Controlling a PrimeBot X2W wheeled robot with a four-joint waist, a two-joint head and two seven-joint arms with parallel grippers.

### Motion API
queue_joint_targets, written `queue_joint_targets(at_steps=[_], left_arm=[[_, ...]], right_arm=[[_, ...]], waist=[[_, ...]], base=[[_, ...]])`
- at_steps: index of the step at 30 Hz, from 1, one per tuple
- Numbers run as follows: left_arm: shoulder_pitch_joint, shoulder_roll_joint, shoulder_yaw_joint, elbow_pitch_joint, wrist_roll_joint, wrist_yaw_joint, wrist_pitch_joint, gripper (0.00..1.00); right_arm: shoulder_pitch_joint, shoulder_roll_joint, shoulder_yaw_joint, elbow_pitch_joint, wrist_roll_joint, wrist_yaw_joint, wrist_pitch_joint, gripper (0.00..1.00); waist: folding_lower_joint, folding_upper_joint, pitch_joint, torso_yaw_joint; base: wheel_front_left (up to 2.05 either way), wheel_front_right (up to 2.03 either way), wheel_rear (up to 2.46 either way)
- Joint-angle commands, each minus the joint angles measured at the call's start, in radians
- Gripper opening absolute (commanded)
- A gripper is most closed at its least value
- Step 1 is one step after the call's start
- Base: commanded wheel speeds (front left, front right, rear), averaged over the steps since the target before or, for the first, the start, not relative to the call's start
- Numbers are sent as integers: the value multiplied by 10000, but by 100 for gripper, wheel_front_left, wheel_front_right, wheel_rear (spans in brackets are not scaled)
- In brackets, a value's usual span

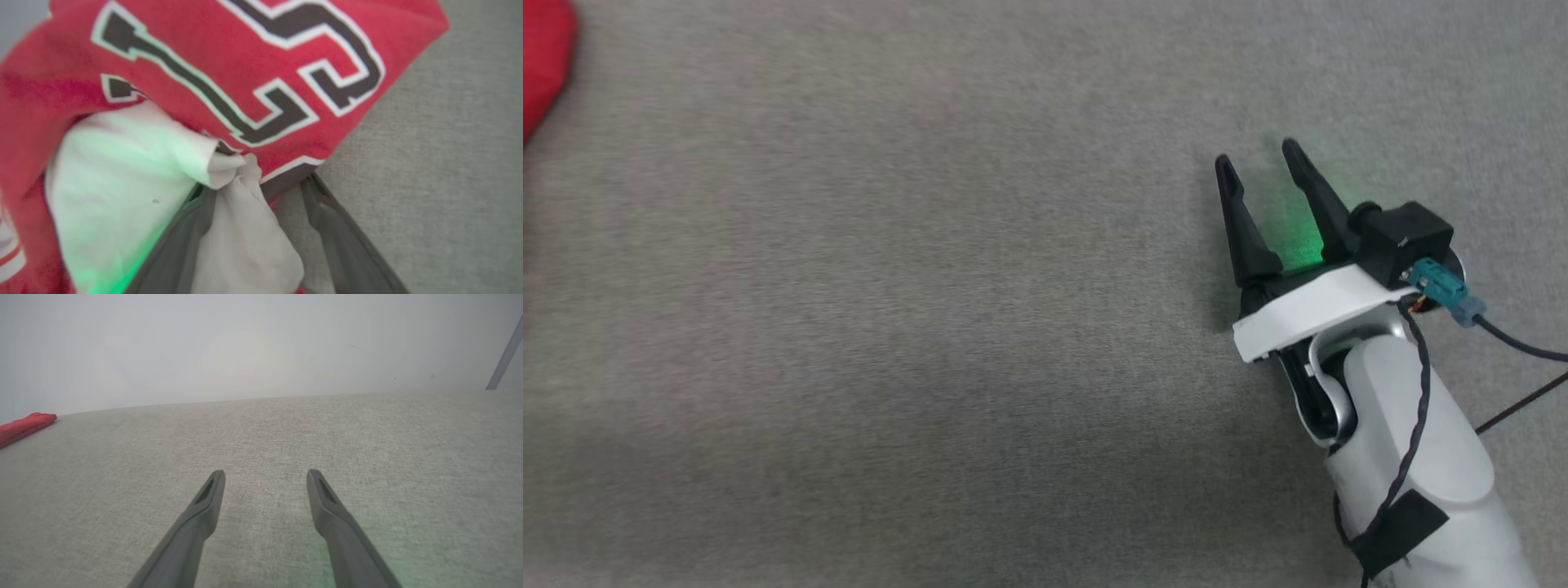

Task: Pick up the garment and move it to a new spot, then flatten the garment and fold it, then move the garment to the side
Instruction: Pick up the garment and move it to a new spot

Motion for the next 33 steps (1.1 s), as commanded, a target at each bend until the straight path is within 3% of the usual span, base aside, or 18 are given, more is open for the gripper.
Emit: queue_joint_targets(at_steps=[1,8,9,10,11,12,19,25,33], left_arm=[[-262,150,-176,364,159,27,-9,100],[-288,-259,-720,1113,-77,26,157,100],[-255,-318,-789,1196,-153,26,219,93],[-217,-383,-891,1238,-222,26,337,42],[-190,-420,-970,1263,-313,25,372,4],[-200,-417,-995,1306,-407,20,281,0],[-634,-52,-1248,1153,-211,-6,-1790,0],[-1073,-212,-1775,987,275,20,-3629,0],[-924,-603,-3396,-1467,215,20,-4407,0]], right_arm=[[-218,67,80,-137,42,1,-39,100],[-242,72,252,-616,13,1,-32,100],[-255,73,299,-677,-1,1,-32,100],[-265,72,340,-739,-8,1,-32,100],[-279,73,355,-804,-25,1,-31,100],[-286,70,382,-858,-27,1,-32,100],[-126,60,512,-749,-35,1,-32,100],[363,59,467,-475,256,1,-32,100],[1010,52,33,-638,621,1,-31,100]], waist=[[0,0,550,-489],[0,0,732,-564],[0,0,722,-549],[0,0,696,-521],[0,0,652,-482],[0,0,602,-446],[0,0,-307,-45],[0,0,-1508,271],[0,0,-2136,20]], base=[[0,0,0],[0,0,0],[0,0,0],[0,0,0],[0,0,0],[0,0,0],[0,0,0],[0,0,0],[0,0,0]])
